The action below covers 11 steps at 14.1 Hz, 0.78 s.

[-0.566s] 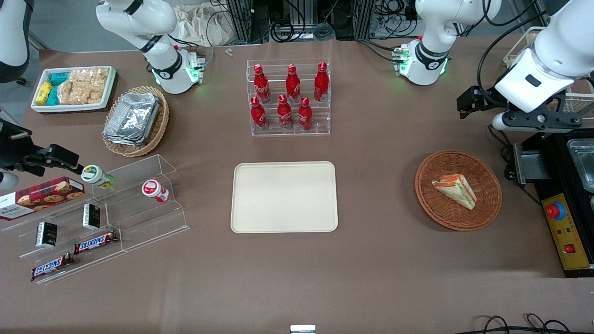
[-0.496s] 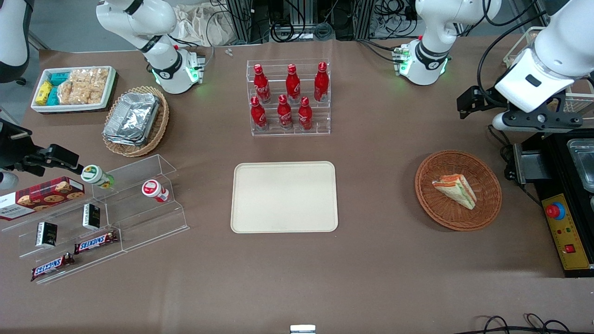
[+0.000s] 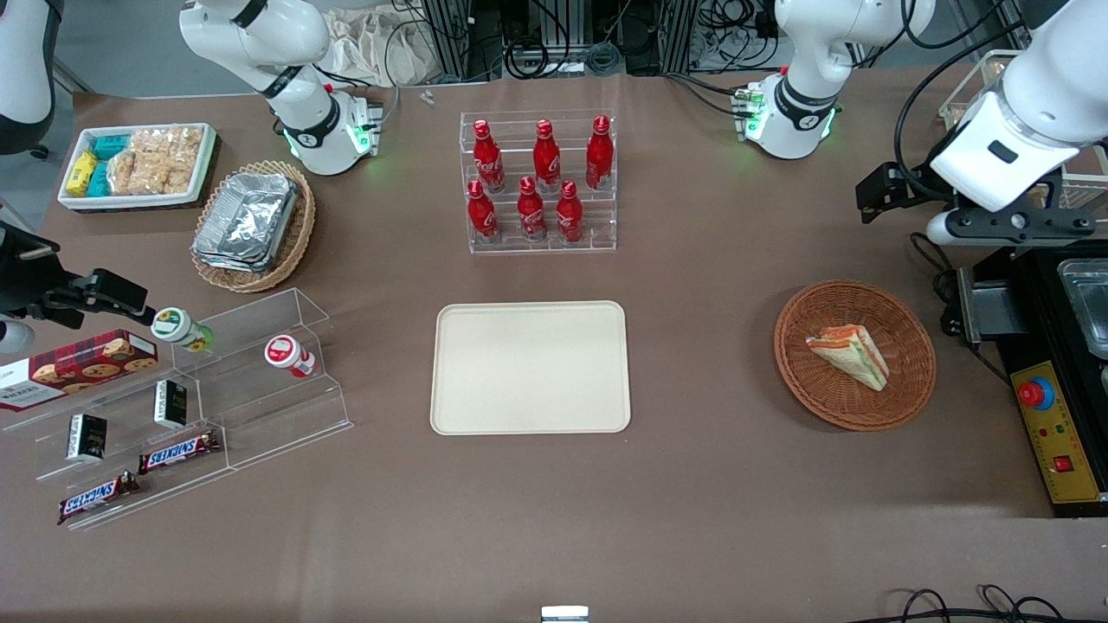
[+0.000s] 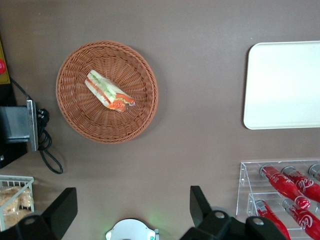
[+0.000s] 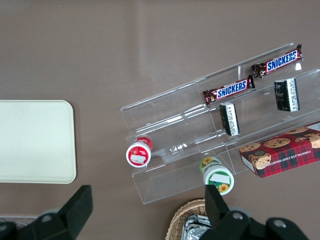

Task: Place sandwich from basket to tray
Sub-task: 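Move the left gripper toward the wicker basket with the sandwich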

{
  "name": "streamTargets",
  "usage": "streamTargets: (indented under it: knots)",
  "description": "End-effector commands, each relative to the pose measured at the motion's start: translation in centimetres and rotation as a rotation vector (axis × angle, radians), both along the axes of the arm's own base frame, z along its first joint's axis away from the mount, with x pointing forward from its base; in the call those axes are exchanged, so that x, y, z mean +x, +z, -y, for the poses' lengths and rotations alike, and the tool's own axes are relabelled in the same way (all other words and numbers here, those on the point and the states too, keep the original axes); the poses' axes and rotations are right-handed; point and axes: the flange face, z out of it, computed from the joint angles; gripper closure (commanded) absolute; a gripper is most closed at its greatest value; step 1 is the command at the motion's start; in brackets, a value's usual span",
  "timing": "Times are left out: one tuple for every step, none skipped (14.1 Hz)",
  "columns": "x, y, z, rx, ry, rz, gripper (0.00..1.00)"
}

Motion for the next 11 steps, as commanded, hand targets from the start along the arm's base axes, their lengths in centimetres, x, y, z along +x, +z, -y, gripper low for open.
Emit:
streamTargets:
  knots:
    - [0.8,-1.2,-2.4,0.025,0.205,-0.038,0.00]
    - [1.4,-2.2,-3.5,0.038,0.298,-0.056,0.00]
    - [1.7,-3.4,-4.2,0.054,0.341,-0.075,0.00]
    - [1.9,-4.6,-5.4,0.062,0.368,-0.089,0.00]
    - [2.3,-5.8,-7.1,0.064,0.400,-0.094,0.00]
    - [2.7,-7.1,-8.4,0.061,0.434,-0.088,0.00]
    - [2.9,-8.8,-9.6,0.061,0.461,-0.090,0.00]
    - [2.8,-10.3,-10.3,0.066,0.491,-0.099,0.00]
    - [2.9,-11.8,-11.2,0.068,0.531,-0.098,0.00]
    - [2.8,-13.6,-12.1,0.067,0.552,-0.096,0.00]
    - [2.6,-15.3,-12.4,0.068,0.565,-0.096,0.00]
